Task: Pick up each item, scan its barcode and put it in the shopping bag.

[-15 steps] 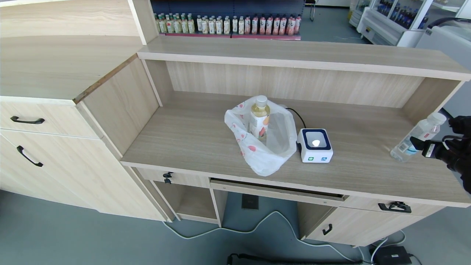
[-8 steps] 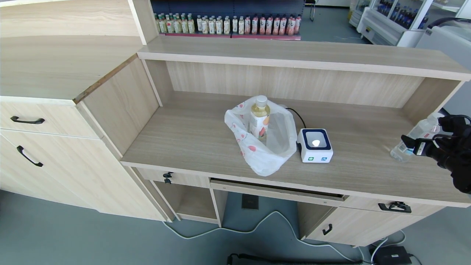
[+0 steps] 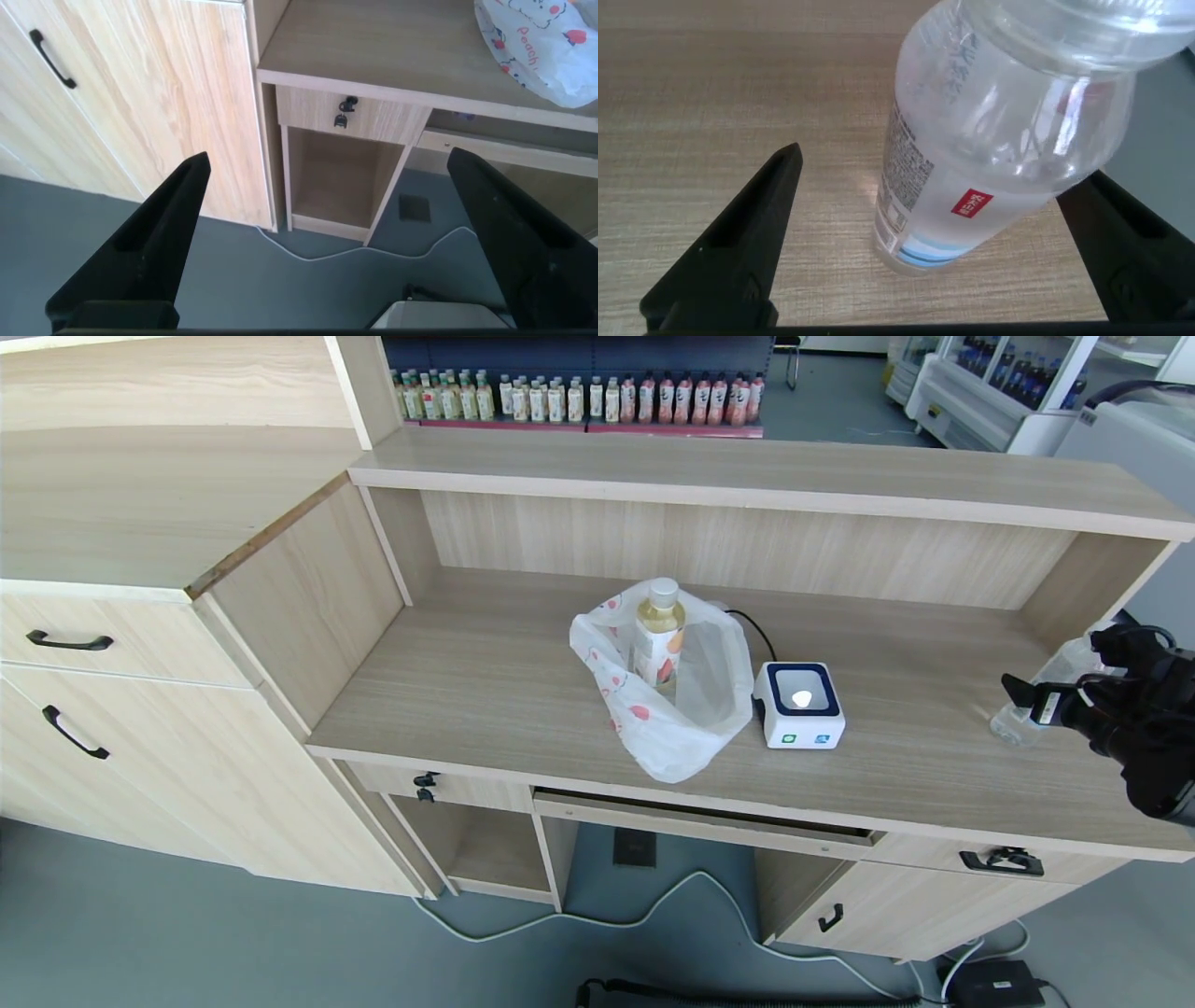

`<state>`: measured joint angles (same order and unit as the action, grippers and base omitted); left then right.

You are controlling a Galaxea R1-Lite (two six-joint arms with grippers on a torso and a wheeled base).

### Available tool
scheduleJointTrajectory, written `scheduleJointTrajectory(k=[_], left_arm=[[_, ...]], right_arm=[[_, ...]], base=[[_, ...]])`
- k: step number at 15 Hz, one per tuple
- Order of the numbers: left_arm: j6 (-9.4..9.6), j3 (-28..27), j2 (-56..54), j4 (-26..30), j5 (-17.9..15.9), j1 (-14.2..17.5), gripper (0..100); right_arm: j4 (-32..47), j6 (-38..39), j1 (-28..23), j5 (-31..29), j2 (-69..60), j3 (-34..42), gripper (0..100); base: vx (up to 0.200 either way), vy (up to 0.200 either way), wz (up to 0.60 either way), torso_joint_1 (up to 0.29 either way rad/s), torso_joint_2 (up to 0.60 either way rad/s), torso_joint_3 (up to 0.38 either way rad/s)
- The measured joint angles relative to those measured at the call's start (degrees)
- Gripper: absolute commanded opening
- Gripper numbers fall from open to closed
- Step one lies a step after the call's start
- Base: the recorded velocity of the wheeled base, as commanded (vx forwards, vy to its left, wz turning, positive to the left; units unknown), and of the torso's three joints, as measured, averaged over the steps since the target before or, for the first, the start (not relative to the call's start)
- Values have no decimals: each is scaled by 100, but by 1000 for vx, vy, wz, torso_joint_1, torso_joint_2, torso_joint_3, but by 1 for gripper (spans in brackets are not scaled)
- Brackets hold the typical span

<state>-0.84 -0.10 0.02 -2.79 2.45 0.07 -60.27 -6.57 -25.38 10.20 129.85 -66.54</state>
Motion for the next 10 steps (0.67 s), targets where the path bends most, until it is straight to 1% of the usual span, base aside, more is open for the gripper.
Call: scheduleJointTrajectory(k=[5,10], left_arm=[[-2,0,0,0,0,-2,100],[-2,0,0,0,0,0,100]], right_arm=[[9,0,30,6,143,-135,100],[46,6,33,13,269,-474,100]], base=[[0,0,0,0,0,0],[0,0,0,0,0,0]])
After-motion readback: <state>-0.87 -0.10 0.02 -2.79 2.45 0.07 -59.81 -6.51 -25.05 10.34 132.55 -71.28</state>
